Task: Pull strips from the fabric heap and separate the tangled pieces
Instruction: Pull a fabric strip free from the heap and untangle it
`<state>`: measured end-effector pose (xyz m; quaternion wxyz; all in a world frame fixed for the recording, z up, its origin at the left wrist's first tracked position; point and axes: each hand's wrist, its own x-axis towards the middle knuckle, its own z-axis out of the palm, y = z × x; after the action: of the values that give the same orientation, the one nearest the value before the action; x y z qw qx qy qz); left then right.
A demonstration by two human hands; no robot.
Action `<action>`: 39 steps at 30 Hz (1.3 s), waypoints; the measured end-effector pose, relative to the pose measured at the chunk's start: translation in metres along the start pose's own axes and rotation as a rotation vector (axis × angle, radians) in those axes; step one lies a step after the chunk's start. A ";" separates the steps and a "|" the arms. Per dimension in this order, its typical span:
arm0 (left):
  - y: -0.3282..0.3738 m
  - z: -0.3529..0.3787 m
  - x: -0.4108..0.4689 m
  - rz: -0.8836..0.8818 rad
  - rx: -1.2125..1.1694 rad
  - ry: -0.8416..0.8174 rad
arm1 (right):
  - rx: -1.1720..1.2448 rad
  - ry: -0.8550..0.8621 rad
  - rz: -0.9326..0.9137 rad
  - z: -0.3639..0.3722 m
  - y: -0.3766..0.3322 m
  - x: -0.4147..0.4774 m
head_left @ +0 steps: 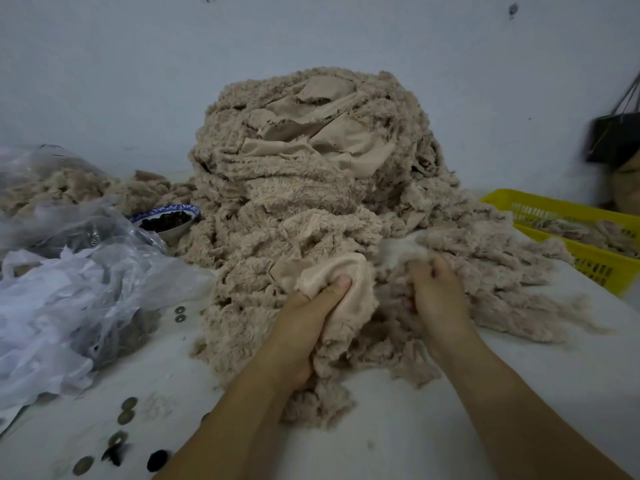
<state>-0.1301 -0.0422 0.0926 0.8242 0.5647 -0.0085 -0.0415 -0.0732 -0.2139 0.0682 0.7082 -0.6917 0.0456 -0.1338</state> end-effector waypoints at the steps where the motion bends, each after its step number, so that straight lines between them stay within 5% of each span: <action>1: -0.001 -0.001 0.000 -0.028 -0.006 0.003 | -0.075 -0.052 -0.022 0.005 0.001 -0.003; 6: -0.004 -0.006 0.003 -0.158 -0.030 0.042 | -0.074 -0.127 -0.079 0.006 -0.008 -0.012; 11: -0.005 -0.004 0.002 -0.203 0.024 -0.040 | -0.018 -0.426 -0.031 0.015 -0.006 -0.032; 22: -0.012 -0.002 0.002 -0.158 0.347 -0.081 | 0.091 -0.358 -0.137 0.018 -0.009 -0.027; 26: -0.012 -0.002 0.003 -0.153 0.357 -0.077 | 0.126 -0.252 -0.116 0.013 -0.011 -0.021; 35: -0.012 -0.003 0.005 -0.142 0.325 -0.050 | -0.141 -0.465 0.022 0.015 -0.006 -0.025; 39: -0.014 -0.006 0.008 -0.157 0.301 -0.037 | -0.141 -0.358 -0.087 0.013 -0.005 -0.023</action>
<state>-0.1229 -0.0425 0.0773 0.7241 0.6800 0.0142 -0.1146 -0.0930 -0.1958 0.0712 0.6485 -0.7535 -0.1018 -0.0353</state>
